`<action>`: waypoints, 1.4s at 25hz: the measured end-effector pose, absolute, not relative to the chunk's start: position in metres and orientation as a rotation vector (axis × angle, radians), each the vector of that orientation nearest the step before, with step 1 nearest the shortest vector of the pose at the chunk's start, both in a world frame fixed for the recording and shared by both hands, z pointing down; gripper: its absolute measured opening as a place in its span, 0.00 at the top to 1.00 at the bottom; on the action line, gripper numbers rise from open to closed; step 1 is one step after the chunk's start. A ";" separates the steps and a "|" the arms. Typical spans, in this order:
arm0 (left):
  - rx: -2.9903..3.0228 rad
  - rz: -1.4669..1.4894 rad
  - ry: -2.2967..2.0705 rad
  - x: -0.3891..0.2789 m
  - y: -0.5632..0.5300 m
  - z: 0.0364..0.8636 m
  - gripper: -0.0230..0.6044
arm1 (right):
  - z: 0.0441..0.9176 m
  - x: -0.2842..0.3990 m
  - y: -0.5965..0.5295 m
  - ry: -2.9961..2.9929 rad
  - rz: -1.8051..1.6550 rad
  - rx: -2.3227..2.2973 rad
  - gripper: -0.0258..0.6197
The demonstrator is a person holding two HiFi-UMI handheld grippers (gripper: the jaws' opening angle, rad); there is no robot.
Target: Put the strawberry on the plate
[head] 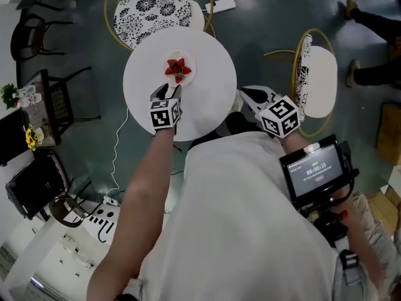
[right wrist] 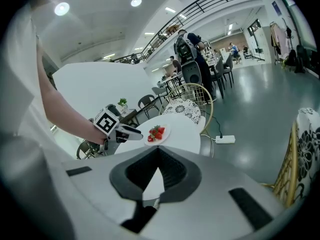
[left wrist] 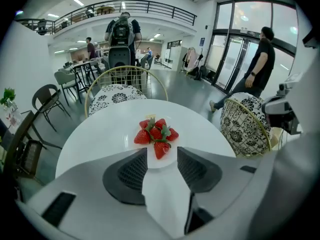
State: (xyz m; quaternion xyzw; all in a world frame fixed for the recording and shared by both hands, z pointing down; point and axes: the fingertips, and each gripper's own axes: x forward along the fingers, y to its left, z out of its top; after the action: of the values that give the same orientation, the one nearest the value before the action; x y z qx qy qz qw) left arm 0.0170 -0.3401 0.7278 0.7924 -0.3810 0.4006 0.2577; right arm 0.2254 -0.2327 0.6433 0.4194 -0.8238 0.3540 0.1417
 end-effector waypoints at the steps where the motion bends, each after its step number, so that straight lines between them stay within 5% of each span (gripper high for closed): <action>1: 2.152 1.079 -1.038 0.017 -0.338 0.725 0.65 | 0.643 0.225 -0.233 -2.383 1.018 1.204 0.95; 7: 2.169 1.044 -1.056 0.020 -0.324 0.712 0.67 | 0.640 0.221 -0.227 -2.409 1.003 1.165 0.95; 12: 2.210 0.999 -1.088 0.011 -0.314 0.693 0.95 | 0.635 0.206 -0.230 -2.440 0.947 1.146 0.95; 35: 2.402 0.516 -1.067 -0.057 -0.185 0.589 0.95 | 0.575 0.119 -0.183 -2.545 0.801 1.184 0.95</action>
State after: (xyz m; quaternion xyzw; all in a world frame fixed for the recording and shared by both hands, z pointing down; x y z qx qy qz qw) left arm -0.0572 -0.1849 0.5890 0.8728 -0.3878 0.1874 0.2297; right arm 0.1186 -0.1830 0.5748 0.4032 -0.8665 0.2727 0.1108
